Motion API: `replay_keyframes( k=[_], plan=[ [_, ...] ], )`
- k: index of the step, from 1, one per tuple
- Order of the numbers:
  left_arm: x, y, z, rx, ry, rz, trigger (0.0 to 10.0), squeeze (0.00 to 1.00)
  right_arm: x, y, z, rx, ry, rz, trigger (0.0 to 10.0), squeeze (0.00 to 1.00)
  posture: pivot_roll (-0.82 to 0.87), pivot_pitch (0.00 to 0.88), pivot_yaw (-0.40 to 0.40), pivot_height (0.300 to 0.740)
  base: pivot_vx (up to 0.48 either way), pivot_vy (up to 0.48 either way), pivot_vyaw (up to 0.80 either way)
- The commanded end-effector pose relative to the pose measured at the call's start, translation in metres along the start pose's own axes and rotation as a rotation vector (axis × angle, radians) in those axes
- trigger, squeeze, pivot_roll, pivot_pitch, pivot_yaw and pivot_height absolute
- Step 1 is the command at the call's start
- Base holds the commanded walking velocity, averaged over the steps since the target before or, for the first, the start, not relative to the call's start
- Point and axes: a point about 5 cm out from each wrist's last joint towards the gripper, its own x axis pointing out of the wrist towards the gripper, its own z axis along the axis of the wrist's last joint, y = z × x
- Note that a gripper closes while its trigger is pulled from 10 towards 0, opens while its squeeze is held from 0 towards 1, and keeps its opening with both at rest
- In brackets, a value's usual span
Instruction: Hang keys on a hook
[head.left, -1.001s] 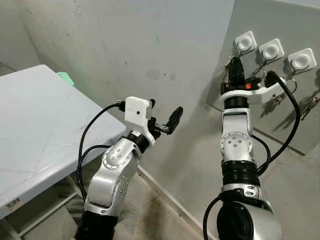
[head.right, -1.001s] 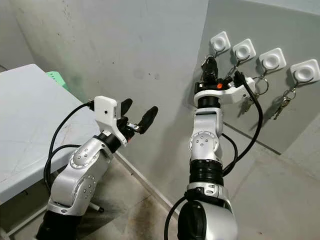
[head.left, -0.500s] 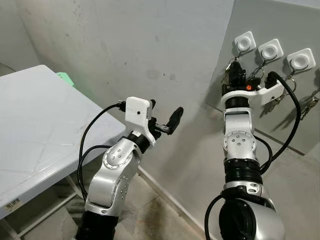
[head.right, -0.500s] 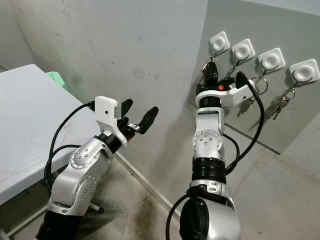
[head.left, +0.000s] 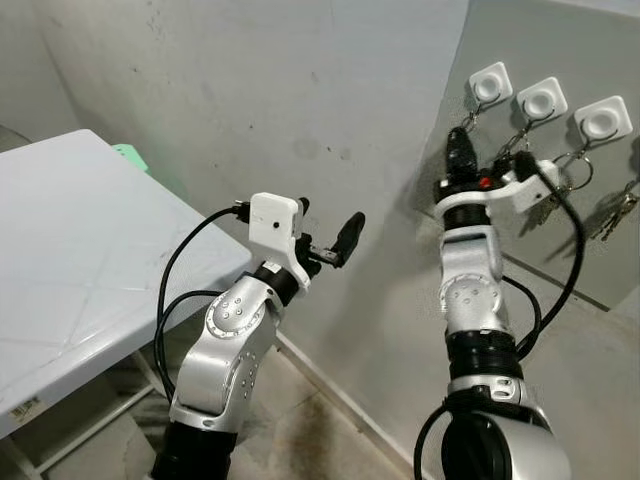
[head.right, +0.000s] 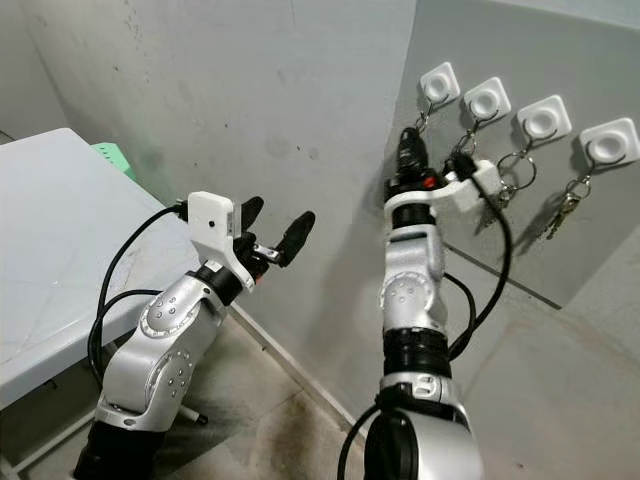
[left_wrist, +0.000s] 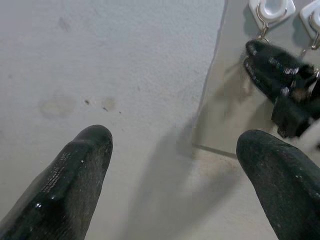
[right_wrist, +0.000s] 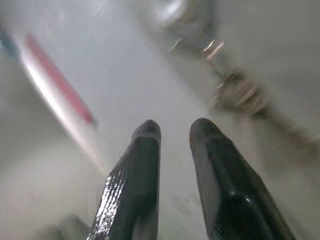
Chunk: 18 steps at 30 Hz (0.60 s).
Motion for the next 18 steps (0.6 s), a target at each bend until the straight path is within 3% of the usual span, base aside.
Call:
replay_keyframes(
  k=[1, 4, 5, 6, 14, 15, 17, 18],
  plan=[
    [0.000, 0.001, -0.001, 0.019, -0.009, 0.022, 10.0, 0.00, -0.004, 0.006, -0.002, -0.114, 0.009, 0.073, 10.0, 1.00, 0.03, 0.000, -0.042, 0.740, 0.000, 0.000, 0.00],
    [-0.001, 0.003, -0.004, 0.027, -0.010, 0.038, 10.0, 0.00, -0.011, 0.003, -0.007, -0.189, 0.028, 0.093, 10.0, 1.00, 0.03, 0.000, -0.044, 0.740, 0.000, 0.000, 0.00],
    [-0.002, 0.004, -0.006, 0.029, -0.007, 0.046, 10.0, 0.00, -0.015, 0.000, -0.011, -0.223, 0.041, 0.097, 10.0, 0.14, 0.03, 0.000, -0.045, 0.740, 0.000, 0.000, 0.00],
    [-0.003, 0.005, -0.009, 0.032, -0.002, 0.053, 10.0, 0.00, -0.020, -0.004, -0.014, -0.237, 0.055, 0.096, 10.0, 0.00, 0.03, 0.000, -0.044, 0.740, 0.000, 0.000, 0.00],
    [-0.012, 0.016, -0.040, 0.047, 0.071, 0.118, 10.0, 0.00, -0.049, -0.027, -0.037, -0.391, 0.176, 0.091, 10.0, 0.00, 0.03, 0.000, -0.045, 0.740, 0.000, 0.000, 0.00],
    [-0.023, 0.026, -0.067, 0.040, 0.120, 0.170, 10.0, 0.00, -0.072, -0.047, -0.048, -0.464, 0.256, 0.058, 10.0, 0.00, 0.03, 0.000, -0.045, 0.740, 0.000, 0.000, 0.00],
    [-0.026, 0.029, -0.074, 0.037, 0.132, 0.183, 10.0, 0.00, -0.077, -0.051, -0.051, -0.480, 0.275, 0.050, 10.0, 0.00, 0.03, 0.000, -0.045, 0.740, 0.000, 0.000, 0.00],
    [-0.038, 0.036, -0.091, 0.088, 0.155, 0.223, 10.0, 0.00, -0.094, -0.065, -0.059, -0.506, 0.346, 0.026, 10.0, 0.00, 0.02, 0.000, -0.039, 0.740, 0.000, 0.000, 0.00]
  ],
)
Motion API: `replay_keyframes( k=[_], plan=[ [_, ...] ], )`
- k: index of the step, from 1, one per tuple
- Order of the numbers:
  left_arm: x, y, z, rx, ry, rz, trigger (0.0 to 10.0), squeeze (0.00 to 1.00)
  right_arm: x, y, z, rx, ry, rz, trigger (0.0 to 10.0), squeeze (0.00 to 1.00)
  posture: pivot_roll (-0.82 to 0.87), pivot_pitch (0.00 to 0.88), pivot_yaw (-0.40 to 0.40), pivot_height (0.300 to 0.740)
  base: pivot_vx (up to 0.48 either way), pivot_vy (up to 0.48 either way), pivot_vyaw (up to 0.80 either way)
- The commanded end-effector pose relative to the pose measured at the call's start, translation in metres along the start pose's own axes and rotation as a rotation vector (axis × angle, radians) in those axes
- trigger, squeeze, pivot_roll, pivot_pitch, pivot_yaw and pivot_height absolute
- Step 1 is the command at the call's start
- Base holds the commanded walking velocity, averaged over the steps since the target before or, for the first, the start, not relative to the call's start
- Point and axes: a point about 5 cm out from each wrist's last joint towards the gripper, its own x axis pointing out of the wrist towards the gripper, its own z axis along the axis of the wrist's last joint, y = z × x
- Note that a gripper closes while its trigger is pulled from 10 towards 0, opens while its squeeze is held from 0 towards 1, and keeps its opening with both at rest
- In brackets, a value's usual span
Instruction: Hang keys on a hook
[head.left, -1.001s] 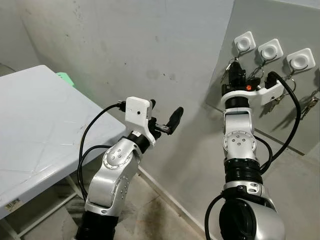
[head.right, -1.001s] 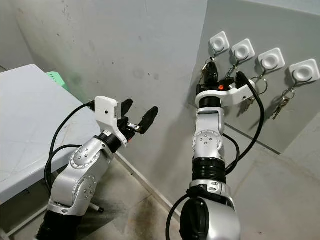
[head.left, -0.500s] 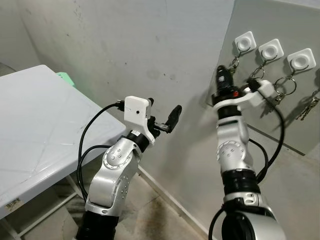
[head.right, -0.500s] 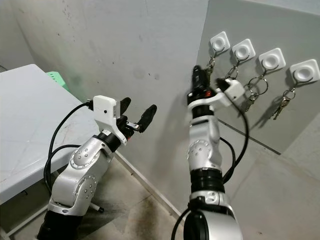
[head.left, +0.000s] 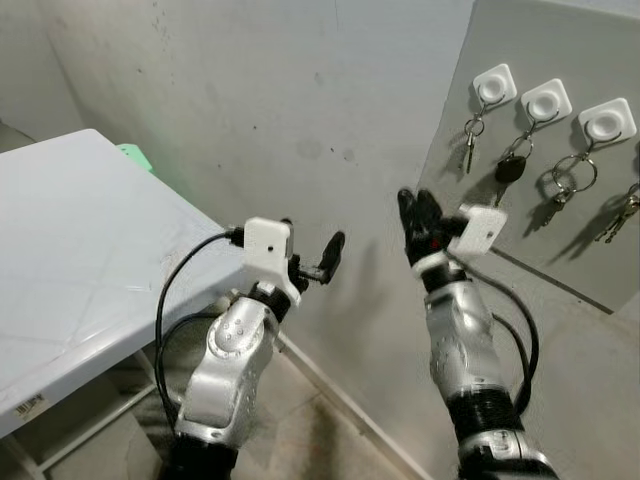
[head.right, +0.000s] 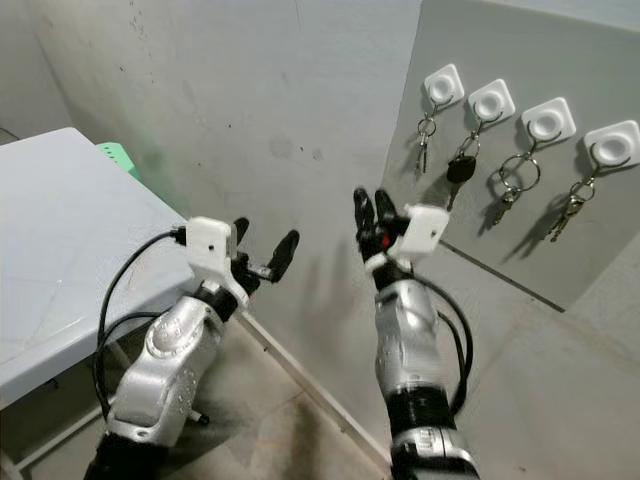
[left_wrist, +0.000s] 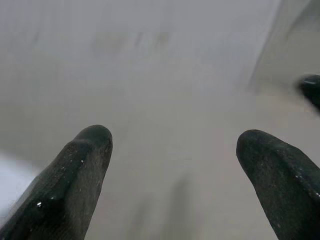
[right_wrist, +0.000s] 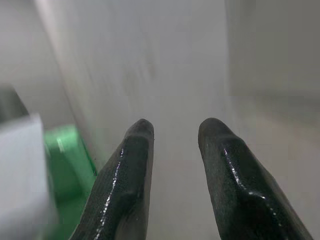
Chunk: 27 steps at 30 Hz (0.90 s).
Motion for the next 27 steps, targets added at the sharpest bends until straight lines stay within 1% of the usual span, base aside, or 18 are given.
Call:
replay_keyframes(
  k=[1, 3, 4, 5, 8, 9, 10, 14, 15, 16, 17, 18, 19, 22, 24, 25, 26, 27],
  plan=[
    [-0.006, 0.010, -0.019, 0.029, 0.021, 0.045, 10.0, 0.00, -0.010, -0.008, -0.013, -0.053, 0.064, -0.002, 10.0, 0.00, 0.02, 0.000, -0.039, 0.740, 0.000, 0.000, 0.00],
    [-0.012, 0.016, -0.032, 0.016, 0.046, 0.064, 10.0, 0.00, -0.019, -0.013, -0.024, -0.071, 0.114, -0.019, 10.0, 0.00, 0.02, 0.000, -0.036, 0.740, 0.000, 0.000, 0.00],
    [-0.015, 0.018, -0.041, 0.029, 0.074, 0.073, 10.0, 0.00, -0.024, -0.016, -0.030, -0.072, 0.143, -0.029, 10.0, 0.00, 0.02, 0.000, -0.036, 0.740, 0.000, 0.000, 0.00],
    [-0.015, 0.018, -0.041, 0.029, 0.074, 0.073, 10.0, 0.00, -0.024, -0.016, -0.030, -0.072, 0.143, -0.029, 10.0, 0.00, 0.02, 0.000, -0.036, 0.740, 0.000, 0.000, 0.00],
    [-0.030, 0.032, -0.079, -0.026, 0.237, 0.151, 10.0, 0.00, -0.049, -0.027, -0.056, -0.095, 0.277, -0.077, 10.0, 0.00, 0.02, 0.000, -0.036, 0.740, 0.000, 0.000, 0.00],
    [-0.034, 0.036, -0.087, -0.024, 0.272, 0.170, 10.0, 0.00, -0.055, -0.030, -0.062, -0.102, 0.313, -0.085, 10.0, 0.00, 0.01, 0.000, -0.032, 0.740, 0.000, 0.000, 0.00],
    [-0.034, 0.036, -0.087, -0.024, 0.272, 0.170, 10.0, 0.00, -0.055, -0.030, -0.062, -0.102, 0.313, -0.085, 10.0, 0.00, 0.01, 0.000, -0.032, 0.740, 0.000, 0.000, 0.00],
    [-0.052, 0.044, -0.114, -0.025, 0.393, 0.199, 10.0, 0.00, -0.081, -0.037, -0.084, -0.112, 0.457, -0.133, 10.0, 0.00, 0.02, 0.000, -0.035, 0.740, 0.000, 0.000, 0.00],
    [-0.060, 0.045, -0.123, -0.024, 0.448, 0.187, 10.0, 0.00, -0.090, -0.038, -0.091, -0.116, 0.504, -0.142, 10.0, 0.00, 0.02, 0.002, -0.034, 0.740, 0.000, 0.000, 0.00],
    [-0.060, 0.045, -0.123, -0.024, 0.448, 0.187, 10.0, 0.00, -0.090, -0.038, -0.091, -0.116, 0.504, -0.142, 10.0, 0.00, 0.02, 0.002, -0.034, 0.740, 0.000, 0.000, 0.00],
    [-0.066, 0.045, -0.128, -0.024, 0.484, 0.176, 10.0, 0.00, -0.096, -0.039, -0.095, -0.119, 0.535, -0.148, 10.0, 0.00, 0.02, 0.002, -0.034, 0.740, 0.000, 0.000, 0.00],
    [-0.074, 0.048, -0.137, -0.085, 0.542, 0.206, 10.0, 0.00, -0.104, -0.040, -0.101, -0.117, 0.575, -0.157, 10.0, 0.00, 0.02, 0.007, -0.033, 0.740, 0.000, 0.000, 0.00],
    [-0.074, 0.048, -0.137, -0.085, 0.542, 0.206, 10.0, 0.00, -0.104, -0.040, -0.101, -0.117, 0.575, -0.157, 10.0, 0.00, 0.02, 0.007, -0.033, 0.740, 0.000, 0.000, 0.00],
    [-0.094, 0.053, -0.153, -0.105, 0.656, 0.265, 10.0, 0.00, -0.126, -0.042, -0.115, -0.135, 0.696, -0.184, 10.0, 0.00, 0.01, 0.006, -0.025, 0.740, 0.000, 0.000, 0.00],
    [-0.105, 0.054, -0.160, -0.082, 0.712, 0.273, 10.0, 0.00, -0.143, -0.045, -0.123, -0.140, 0.772, -0.216, 10.0, 0.00, 0.00, 0.003, -0.015, 0.740, 0.000, 0.000, 0.00],
    [-0.105, 0.054, -0.160, -0.082, 0.712, 0.273, 10.0, 0.00, -0.143, -0.045, -0.123, -0.140, 0.772, -0.216, 10.0, 0.00, 0.00, 0.003, -0.015, 0.740, 0.000, 0.000, 0.00],
    [-0.112, 0.053, -0.164, -0.056, 0.742, 0.264, 10.0, 0.00, -0.156, -0.048, -0.128, -0.145, 0.827, -0.242, 10.0, 0.00, 0.00, 0.000, -0.011, 0.740, 0.000, 0.000, 0.00],
    [-0.114, 0.053, -0.165, -0.047, 0.749, 0.261, 10.0, 0.00, -0.161, -0.049, -0.130, -0.154, 0.844, -0.248, 10.0, 0.00, 0.00, 0.000, -0.001, 0.740, 0.000, 0.000, 0.00]
  ],
)
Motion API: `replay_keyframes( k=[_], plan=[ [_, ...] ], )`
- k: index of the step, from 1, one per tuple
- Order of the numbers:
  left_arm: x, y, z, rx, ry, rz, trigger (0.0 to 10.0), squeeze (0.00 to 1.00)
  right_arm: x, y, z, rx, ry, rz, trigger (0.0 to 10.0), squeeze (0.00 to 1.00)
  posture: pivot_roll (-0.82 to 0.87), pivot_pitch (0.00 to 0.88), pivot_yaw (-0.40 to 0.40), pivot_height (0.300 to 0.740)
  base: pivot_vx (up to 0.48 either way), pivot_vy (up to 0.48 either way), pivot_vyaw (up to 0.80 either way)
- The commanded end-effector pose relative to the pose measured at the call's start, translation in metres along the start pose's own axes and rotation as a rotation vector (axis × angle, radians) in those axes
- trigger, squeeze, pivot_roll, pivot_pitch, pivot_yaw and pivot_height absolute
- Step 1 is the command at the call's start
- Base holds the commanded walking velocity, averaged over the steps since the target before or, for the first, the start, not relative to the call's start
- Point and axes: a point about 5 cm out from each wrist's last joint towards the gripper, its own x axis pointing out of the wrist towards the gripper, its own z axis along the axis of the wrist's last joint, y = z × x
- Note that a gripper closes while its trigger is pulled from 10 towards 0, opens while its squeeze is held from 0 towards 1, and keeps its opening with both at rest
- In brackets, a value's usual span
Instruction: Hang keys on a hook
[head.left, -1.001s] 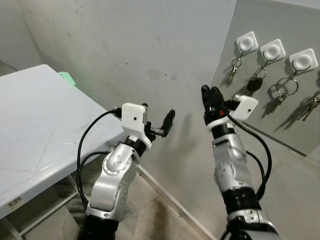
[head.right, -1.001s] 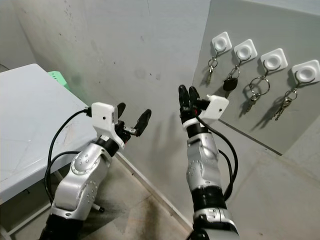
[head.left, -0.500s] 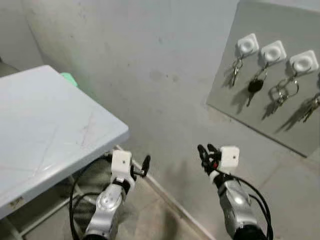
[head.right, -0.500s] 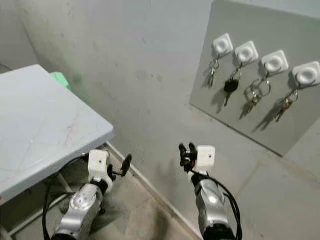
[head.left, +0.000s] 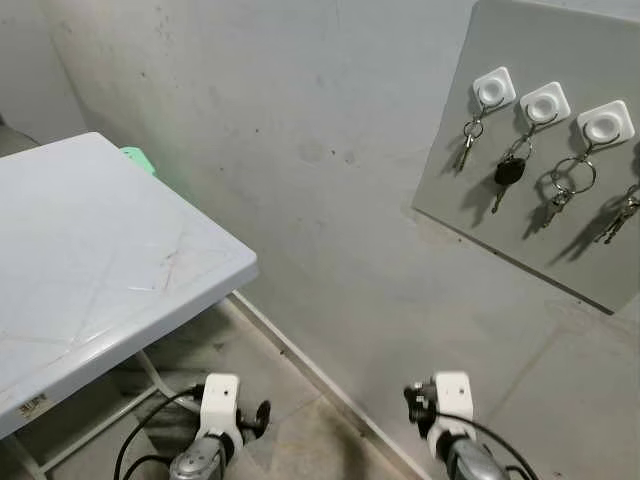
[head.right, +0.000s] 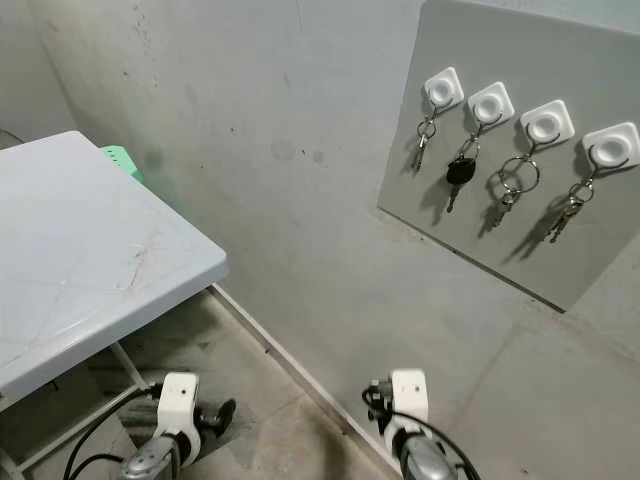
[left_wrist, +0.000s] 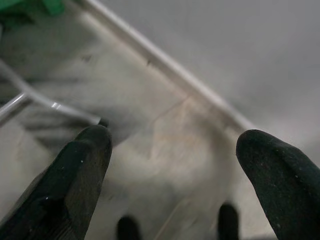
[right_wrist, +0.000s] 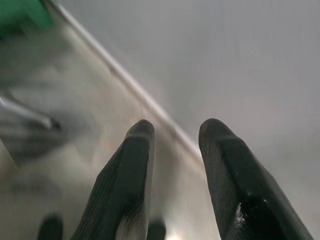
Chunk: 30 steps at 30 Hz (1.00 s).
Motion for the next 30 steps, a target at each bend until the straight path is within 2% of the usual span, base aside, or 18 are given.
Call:
replay_keyframes(
  k=[1, 6, 9, 12, 15, 20, 25, 30],
  plan=[
    [-0.006, 0.007, -0.016, 0.016, 0.060, 0.026, 10.0, 0.00, -0.012, -0.010, -0.028, -0.011, 0.125, -0.064, 10.0, 0.00, -0.01, 0.000, 0.005, 0.740, 0.000, 0.000, 0.00],
    [-0.014, 0.016, -0.036, -0.029, 0.138, 0.066, 10.0, 0.00, -0.032, -0.019, -0.064, -0.011, 0.282, -0.135, 10.0, 0.00, -0.03, 0.000, 0.016, 0.740, 0.000, 0.000, 0.00],
    [-0.017, 0.019, -0.043, 0.007, 0.166, 0.064, 10.0, 0.00, -0.046, -0.020, -0.085, -0.031, 0.375, -0.153, 10.0, 0.00, -0.04, 0.000, 0.018, 0.740, 0.000, 0.000, 0.00],
    [-0.018, 0.018, -0.044, 0.036, 0.174, 0.053, 10.0, 0.00, -0.051, -0.020, -0.092, -0.002, 0.393, -0.162, 10.0, 0.00, -0.04, 0.000, 0.013, 0.740, 0.000, 0.000, 0.00],
    [-0.017, 0.019, -0.041, 0.064, 0.168, 0.046, 10.0, 0.00, -0.050, -0.022, -0.090, 0.024, 0.379, -0.185, 10.0, 0.00, -0.04, 0.000, 0.009, 0.740, 0.000, 0.000, 0.00],
    [-0.016, 0.030, -0.033, 0.038, 0.134, 0.091, 10.0, 0.00, -0.042, -0.024, -0.077, 0.022, 0.338, -0.187, 10.0, 0.00, -0.05, 0.000, 0.009, 0.740, 0.000, 0.000, 0.00],
    [-0.017, 0.036, -0.033, 0.052, 0.141, 0.144, 10.0, 0.00, -0.036, -0.025, -0.069, -0.031, 0.321, -0.153, 10.0, 0.00, -0.03, 0.000, -0.012, 0.740, 0.000, 0.000, 0.00],
    [-0.019, 0.034, -0.041, 0.081, 0.167, 0.170, 10.0, 0.00, -0.036, -0.021, -0.071, -0.096, 0.341, -0.099, 10.0, 0.00, -0.01, 0.000, -0.022, 0.740, 0.000, 0.000, 0.00]
  ],
)
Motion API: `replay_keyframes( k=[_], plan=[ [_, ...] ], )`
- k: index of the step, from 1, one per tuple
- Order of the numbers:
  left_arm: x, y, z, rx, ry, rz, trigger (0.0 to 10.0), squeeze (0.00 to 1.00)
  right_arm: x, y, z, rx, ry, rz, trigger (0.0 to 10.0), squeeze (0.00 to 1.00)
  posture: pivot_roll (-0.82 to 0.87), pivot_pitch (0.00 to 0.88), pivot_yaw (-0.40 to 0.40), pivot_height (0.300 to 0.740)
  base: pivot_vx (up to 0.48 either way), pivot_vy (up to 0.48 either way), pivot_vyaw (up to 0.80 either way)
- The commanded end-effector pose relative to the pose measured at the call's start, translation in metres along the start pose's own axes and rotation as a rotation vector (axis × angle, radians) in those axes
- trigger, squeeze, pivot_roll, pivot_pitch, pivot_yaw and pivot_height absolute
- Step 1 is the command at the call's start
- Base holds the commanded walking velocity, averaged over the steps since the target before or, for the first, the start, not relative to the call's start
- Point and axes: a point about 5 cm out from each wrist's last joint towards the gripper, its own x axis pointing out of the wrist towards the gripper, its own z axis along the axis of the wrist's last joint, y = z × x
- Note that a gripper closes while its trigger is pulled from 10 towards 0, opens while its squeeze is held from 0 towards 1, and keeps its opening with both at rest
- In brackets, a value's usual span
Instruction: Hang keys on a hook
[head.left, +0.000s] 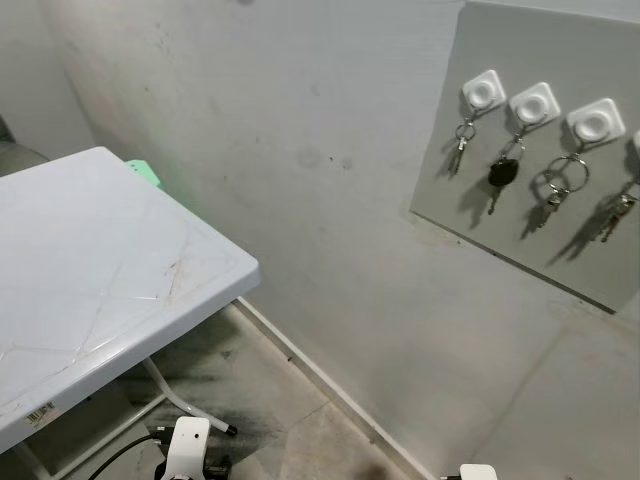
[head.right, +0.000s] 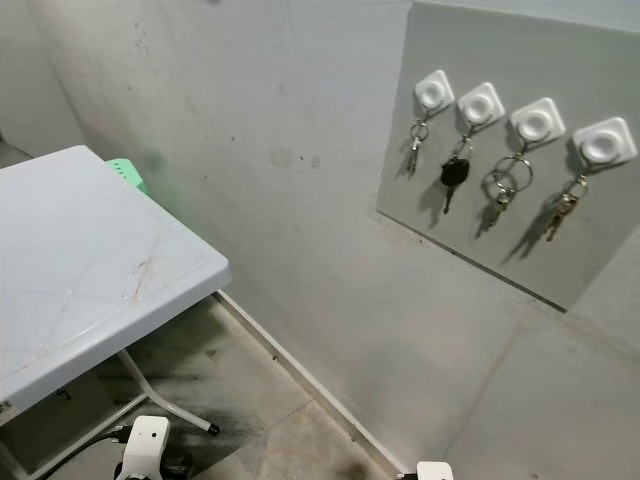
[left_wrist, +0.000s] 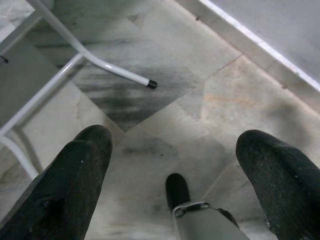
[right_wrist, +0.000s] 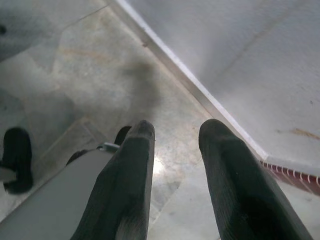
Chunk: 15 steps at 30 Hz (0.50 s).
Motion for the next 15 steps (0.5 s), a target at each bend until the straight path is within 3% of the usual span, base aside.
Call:
replay_keyframes(
  k=[1, 6, 13, 15],
  plan=[
    [-0.002, -0.001, -0.007, 0.021, 0.026, 0.009, 10.0, 0.00, 0.000, 0.001, 0.001, -0.030, 0.001, 0.015, 10.0, 0.00, -0.01, 0.000, -0.022, 0.740, 0.000, 0.000, 0.00],
    [-0.005, -0.012, -0.022, -0.065, 0.085, -0.052, 10.0, 0.00, 0.000, 0.005, 0.001, -0.034, -0.001, 0.046, 10.0, 0.00, -0.01, 0.000, -0.029, 0.740, 0.000, 0.000, 0.00],
    [-0.007, -0.025, -0.029, -0.028, 0.105, -0.081, 10.0, 0.00, -0.001, 0.011, -0.007, -0.061, 0.048, 0.060, 10.0, 0.00, 0.02, 0.000, -0.028, 0.740, 0.000, 0.000, 0.00],
    [-0.007, -0.027, -0.028, -0.022, 0.103, -0.092, 10.0, 0.00, -0.001, 0.015, -0.009, -0.047, 0.057, 0.070, 10.0, 0.00, 0.02, 0.000, -0.028, 0.740, 0.000, 0.000, -0.74]
  ],
)
